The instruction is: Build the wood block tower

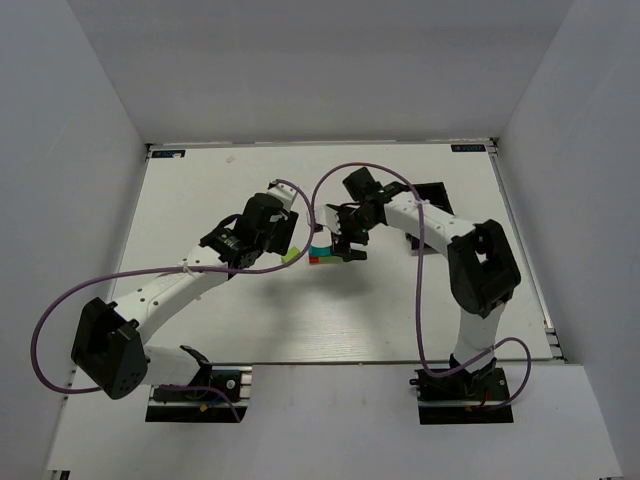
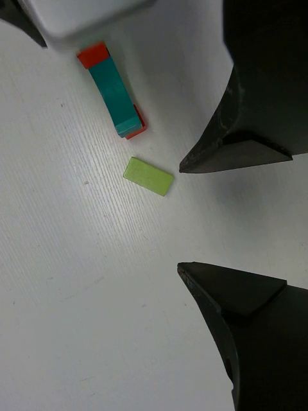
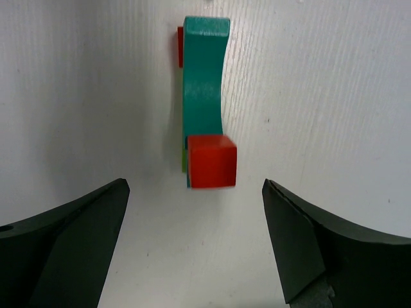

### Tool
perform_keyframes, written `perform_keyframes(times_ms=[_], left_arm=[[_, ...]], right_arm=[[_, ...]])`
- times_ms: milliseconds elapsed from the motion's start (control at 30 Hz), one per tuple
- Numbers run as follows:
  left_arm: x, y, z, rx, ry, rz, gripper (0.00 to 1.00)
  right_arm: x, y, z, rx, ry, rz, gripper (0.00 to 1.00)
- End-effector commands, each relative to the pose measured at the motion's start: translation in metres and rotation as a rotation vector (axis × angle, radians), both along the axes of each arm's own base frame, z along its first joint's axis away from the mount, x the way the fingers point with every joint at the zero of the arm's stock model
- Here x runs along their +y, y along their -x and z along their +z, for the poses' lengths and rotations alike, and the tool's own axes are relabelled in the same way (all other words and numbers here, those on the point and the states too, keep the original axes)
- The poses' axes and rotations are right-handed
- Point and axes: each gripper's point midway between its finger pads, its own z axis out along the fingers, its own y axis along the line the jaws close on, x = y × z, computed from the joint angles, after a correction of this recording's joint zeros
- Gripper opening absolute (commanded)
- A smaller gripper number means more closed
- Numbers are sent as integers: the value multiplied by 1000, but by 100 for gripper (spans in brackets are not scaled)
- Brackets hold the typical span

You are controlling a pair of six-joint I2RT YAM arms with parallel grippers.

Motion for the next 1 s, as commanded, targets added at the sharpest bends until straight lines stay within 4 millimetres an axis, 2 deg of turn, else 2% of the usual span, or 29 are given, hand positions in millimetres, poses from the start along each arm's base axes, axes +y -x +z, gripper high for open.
perform_keyframes(times_ms=[0,67,200,267,300,367,400,467,500,533,567,600,667,700,767,800,833,867,900,933,967], left_arm=[[4,-4,27,-60,41,31,68],[4,-4,27,-60,41,31,68],[7,-5,27,-60,40,40,69],[7,-5,27,-60,40,40,72],[7,-4,23,-53,35,40,73],[7,-5,19,-43,27,40,76],[6,-6,17,-33,20,40,76],[8,-5,11,-20,2,47,77],[7,-7,15,-27,8,47,77],[8,-6,10,-13,-3,47,77],[8,-6,10,-12,-3,47,65],[10,-6,14,-23,-2,54,55],[11,-5,10,-16,-8,54,32],[9,-4,10,-13,-4,47,16],[6,-4,2,10,-9,35,9],[2,-5,1,19,-7,15,9],[2,-4,-9,46,-27,14,12],[1,-4,-11,57,-35,1,20],[0,-5,-15,66,-41,1,44],[1,-4,-20,83,-54,1,53],[1,-4,-20,83,-54,1,64]], right_arm=[[-15,-13,44,-124,-77,-36,90],[-21,-10,61,-151,-113,-46,90],[-47,-23,79,-211,-141,-141,90],[-57,-46,89,-300,-161,-212,90],[-67,-43,83,-277,-171,-286,90],[-74,-65,95,-342,-235,-355,90],[-83,-68,84,-289,-250,-419,90],[-79,-73,74,-218,-261,-444,90],[-79,-76,56,-152,-238,-468,82],[-77,-80,44,-86,-213,-477,67],[-74,-88,53,-63,-215,-495,50],[-68,-98,51,-20,-223,-532,23],[-66,-105,43,20,-203,-560,0],[-66,-108,42,32,-206,-591,0],[-61,-118,47,-3,-244,-601,3],[-61,-120,51,-11,-255,-619,15],[-62,-124,55,-41,-274,-633,42],[-62,-124,59,-52,-284,-629,50],[-62,-121,64,-59,-295,-621,56],[-60,-118,73,-93,-322,-570,64],[-60,-115,92,-135,-358,-547,64]])
